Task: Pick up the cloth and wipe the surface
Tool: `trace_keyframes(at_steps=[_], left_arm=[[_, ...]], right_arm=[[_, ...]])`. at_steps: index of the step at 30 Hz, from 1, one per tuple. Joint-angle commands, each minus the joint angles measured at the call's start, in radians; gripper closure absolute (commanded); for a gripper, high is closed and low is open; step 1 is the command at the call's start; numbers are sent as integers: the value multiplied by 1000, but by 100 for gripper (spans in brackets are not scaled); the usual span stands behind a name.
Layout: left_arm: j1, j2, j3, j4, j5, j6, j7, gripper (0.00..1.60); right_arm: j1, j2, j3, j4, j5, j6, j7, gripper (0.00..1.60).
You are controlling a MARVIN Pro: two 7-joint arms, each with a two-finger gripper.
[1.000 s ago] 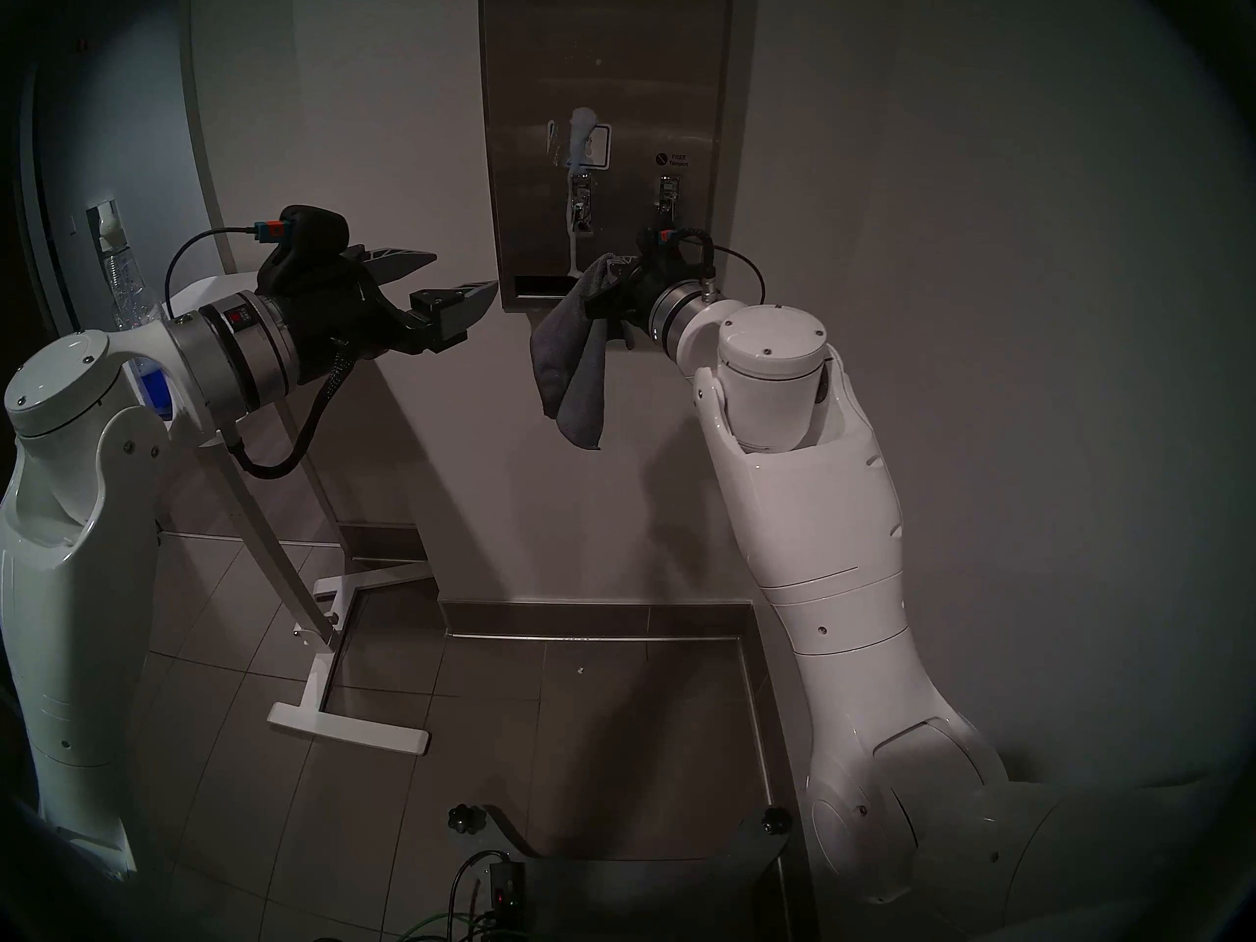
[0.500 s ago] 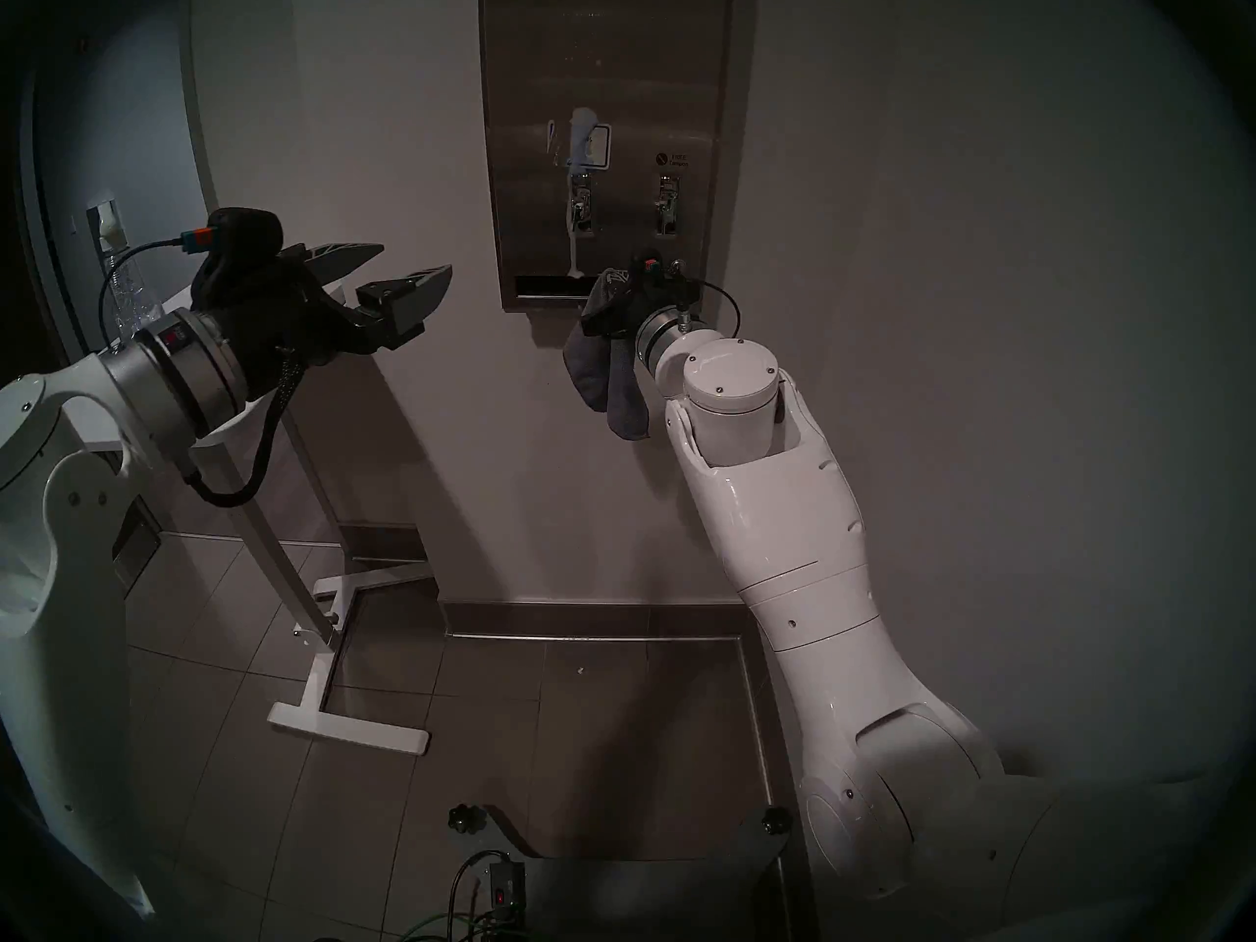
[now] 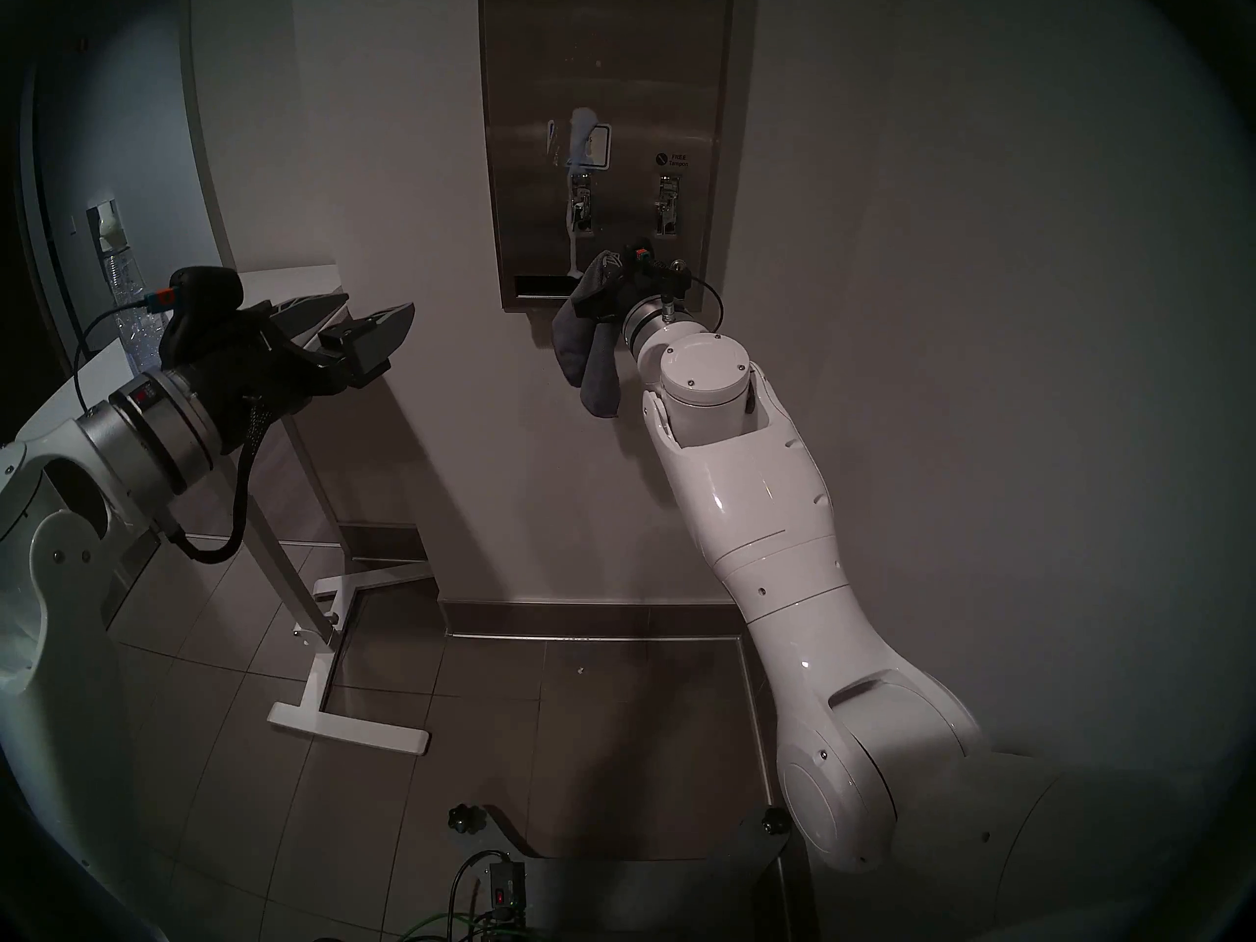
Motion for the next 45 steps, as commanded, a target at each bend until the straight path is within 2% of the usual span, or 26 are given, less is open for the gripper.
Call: trace_keyframes(at_steps=[1,6,8,10,13,21,24,26,28,31,35,45], left_arm=[[29,-44,-40,-21,-25,-16,-22,0],[46,-57,-77,-21,-5,-29,-14,0],[46,-38,-92,-21,45,-32,23,0],[38,-32,-91,-21,53,-34,33,0],[6,7,-80,24,101,-26,77,0],[-90,100,-10,128,202,-20,183,0],[-133,116,34,162,213,-19,215,0],[-131,128,56,166,211,-25,233,0],[-163,127,89,175,218,-17,248,0],[-172,134,103,181,220,-18,264,0],[-220,134,141,200,231,-3,298,0],[-255,133,170,210,232,18,339,0]], right_arm=[[103,-75,-1,19,-14,-51,-32,160],[140,-102,0,80,-16,-71,-45,160],[155,-118,2,111,-15,-88,-51,160],[173,-119,1,131,-13,-92,-52,160],[184,-128,4,153,-9,-103,-56,160],[222,-132,18,208,-3,-135,-67,160],[233,-134,29,226,-1,-151,-75,160],[239,-136,36,238,2,-160,-79,160],[247,-140,43,252,5,-170,-85,160],[253,-139,48,265,8,-181,-88,160],[259,-143,55,298,16,-201,-97,160],[263,-152,60,386,17,-248,-132,160]])
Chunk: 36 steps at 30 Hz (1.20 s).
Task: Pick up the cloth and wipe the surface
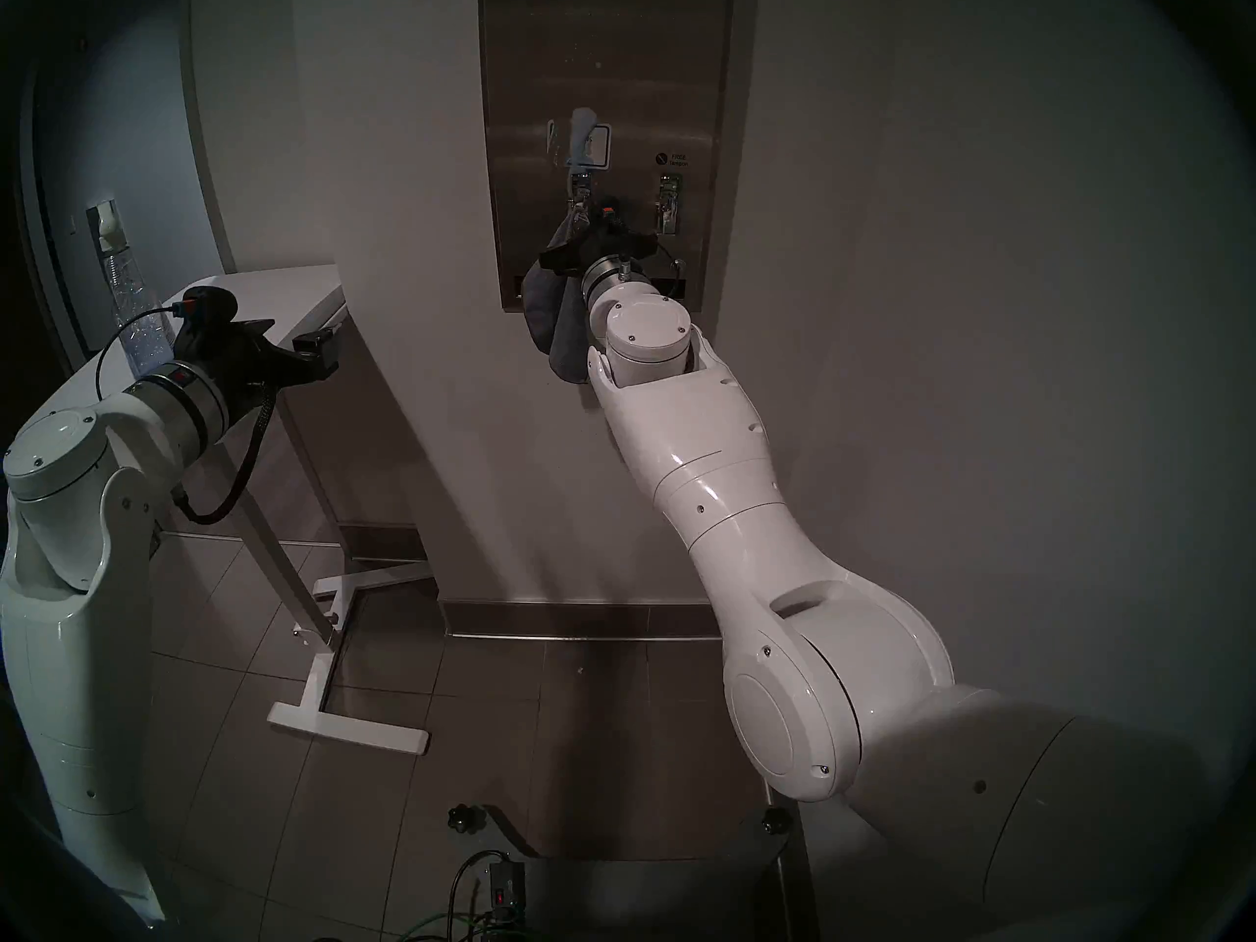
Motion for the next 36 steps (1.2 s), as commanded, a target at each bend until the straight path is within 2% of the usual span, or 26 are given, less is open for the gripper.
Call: trace_keyframes(at_steps=[1,17,25,28,29,30,35,36], left_arm=[[-77,13,-1,-9,-4,10,27,0],[-80,15,6,-10,-8,18,45,0],[-78,17,7,-10,-14,20,53,0],[-77,18,7,-10,-17,21,56,0],[-77,18,8,-10,-17,21,57,0],[-77,19,8,-10,-19,21,58,0],[-75,20,8,-10,-22,22,63,0],[-75,21,9,-10,-23,22,64,0]], right_arm=[[63,-21,1,52,-5,-60,-31,160],[154,-52,31,199,20,-98,-61,160],[184,-78,43,205,25,-75,-73,160],[216,-91,46,235,30,-69,-76,160],[202,-96,47,217,28,-69,-78,160],[231,-99,48,247,32,-68,-79,160],[234,-117,49,233,30,-64,-86,160],[255,-119,48,250,31,-61,-87,160]])
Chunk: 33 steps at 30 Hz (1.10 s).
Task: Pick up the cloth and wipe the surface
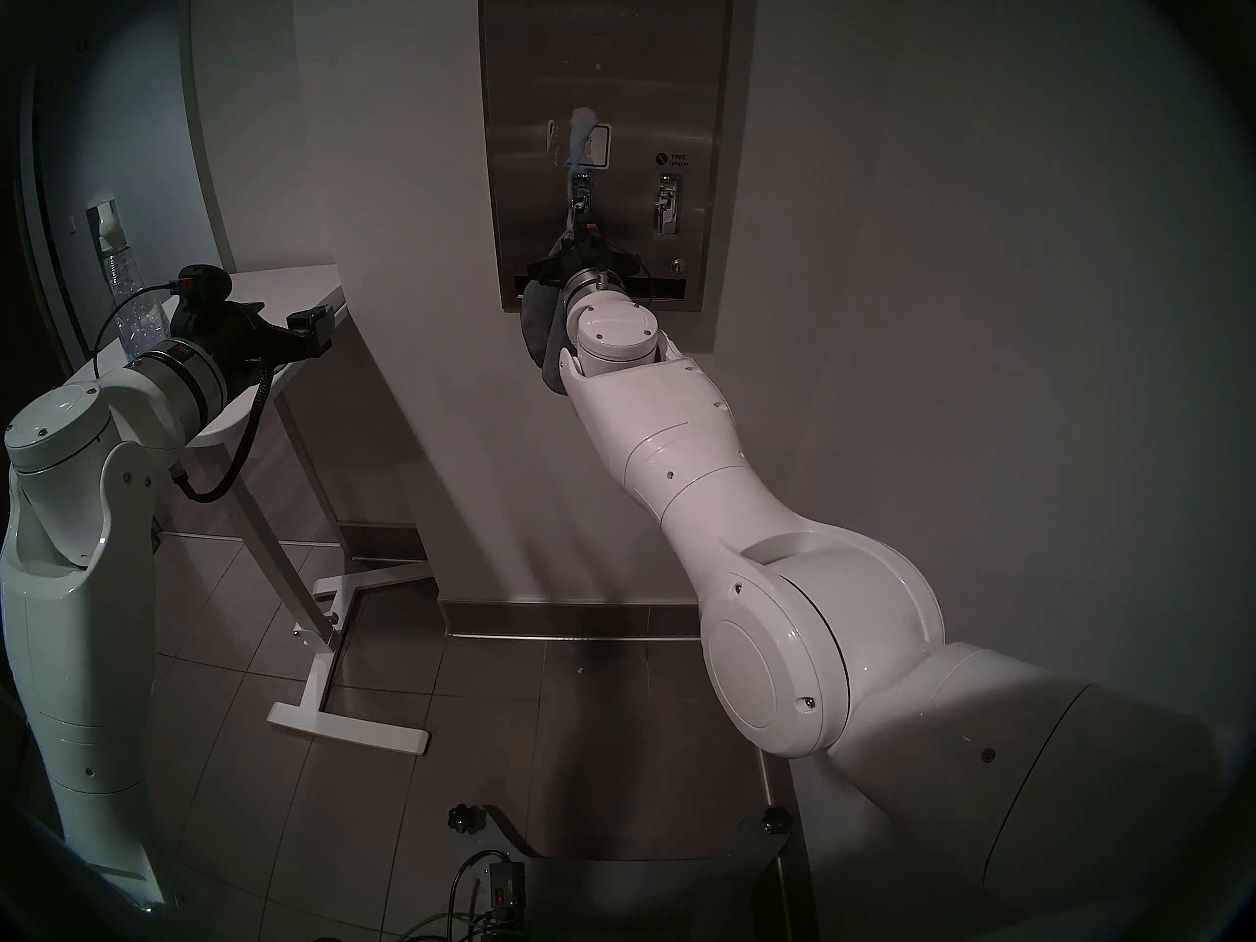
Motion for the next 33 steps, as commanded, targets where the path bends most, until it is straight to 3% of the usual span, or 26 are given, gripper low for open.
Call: trace_keyframes(at_steps=[1,20,21,33], left_arm=[[-26,10,-6,-18,-3,-8,-1,0],[-23,16,-3,-18,-18,-6,16,0],[-23,17,-3,-18,-19,-6,17,0],[-23,22,-2,-18,-29,-5,27,0]], right_arm=[[105,-47,-8,-34,-7,-1,-6,160],[218,-41,-10,-45,-25,17,-17,160],[198,-41,-10,-66,-29,13,-17,160],[282,43,15,-21,-48,12,-12,160]])
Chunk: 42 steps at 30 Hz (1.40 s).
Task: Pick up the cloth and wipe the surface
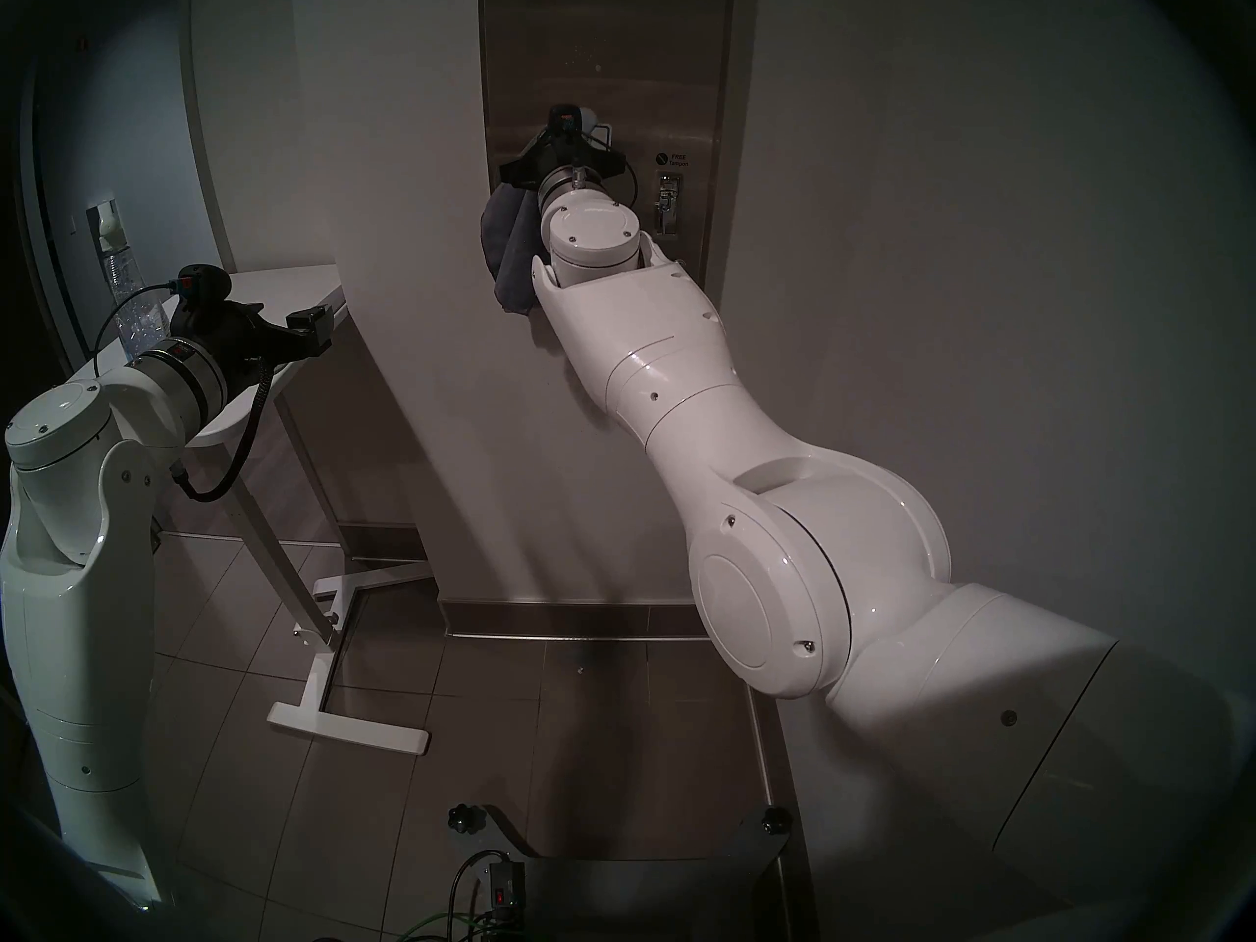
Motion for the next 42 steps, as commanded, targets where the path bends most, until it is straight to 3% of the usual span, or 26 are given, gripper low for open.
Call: trace_keyframes(at_steps=[1,10,20,42], left_arm=[[-23,11,-7,-19,-2,-9,-2,0],[-23,14,-6,-18,-8,-9,2,0],[-23,18,-6,-18,-14,-8,5,0],[-20,25,-4,-18,-28,-7,15,0]], right_arm=[[111,67,23,-6,-17,-7,8,160],[158,130,52,61,-26,-19,19,160],[197,141,59,127,-32,-54,29,160],[274,-15,43,281,-41,-74,-29,160]])
